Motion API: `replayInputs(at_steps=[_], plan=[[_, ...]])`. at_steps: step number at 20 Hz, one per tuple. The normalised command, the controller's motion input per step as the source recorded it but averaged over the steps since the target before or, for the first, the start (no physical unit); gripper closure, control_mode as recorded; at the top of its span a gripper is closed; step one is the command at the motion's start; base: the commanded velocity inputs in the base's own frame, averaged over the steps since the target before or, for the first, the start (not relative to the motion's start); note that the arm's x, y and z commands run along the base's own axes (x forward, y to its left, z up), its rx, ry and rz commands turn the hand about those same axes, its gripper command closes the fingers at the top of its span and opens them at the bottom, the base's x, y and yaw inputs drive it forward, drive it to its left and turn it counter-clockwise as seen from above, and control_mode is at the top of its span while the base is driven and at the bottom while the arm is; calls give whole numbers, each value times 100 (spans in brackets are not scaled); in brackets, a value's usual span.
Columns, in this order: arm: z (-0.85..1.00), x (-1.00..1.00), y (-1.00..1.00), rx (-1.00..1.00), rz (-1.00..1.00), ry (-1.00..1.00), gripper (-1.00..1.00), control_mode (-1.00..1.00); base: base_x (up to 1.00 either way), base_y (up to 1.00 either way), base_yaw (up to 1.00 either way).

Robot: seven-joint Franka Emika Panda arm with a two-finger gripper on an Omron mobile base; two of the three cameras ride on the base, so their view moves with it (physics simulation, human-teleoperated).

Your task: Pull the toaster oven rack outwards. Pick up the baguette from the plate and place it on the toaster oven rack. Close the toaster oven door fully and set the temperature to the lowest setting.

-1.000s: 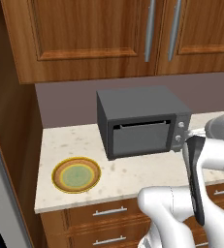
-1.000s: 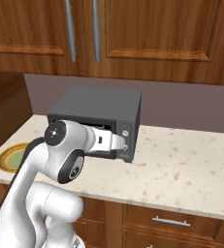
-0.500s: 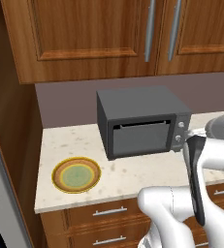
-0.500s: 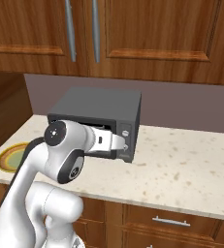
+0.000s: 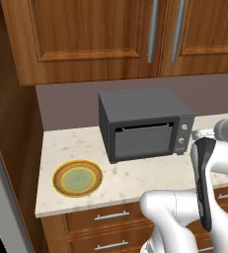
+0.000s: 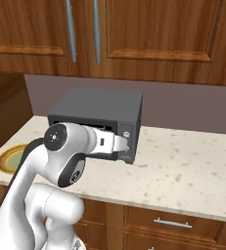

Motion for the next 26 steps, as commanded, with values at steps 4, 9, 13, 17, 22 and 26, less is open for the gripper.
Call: replayInputs(at_steps=[4, 9, 13, 17, 22, 26], plan=[[0, 3, 1, 0, 0, 0, -100, -100, 0, 0, 0], [-12, 4, 2, 0, 0, 0, -100, -100, 0, 0, 0], [-23, 3, 2, 2, 0, 0, -100, -100, 0, 0, 0], [-20, 15, 2, 4, 0, -1, -100, -100, 0, 0, 0], [-19, 32, 3, 2, 0, -3, -100, -100, 0, 0, 0], [-16, 49, 4, 0, 0, -3, -100, -100, 0, 0, 0]])
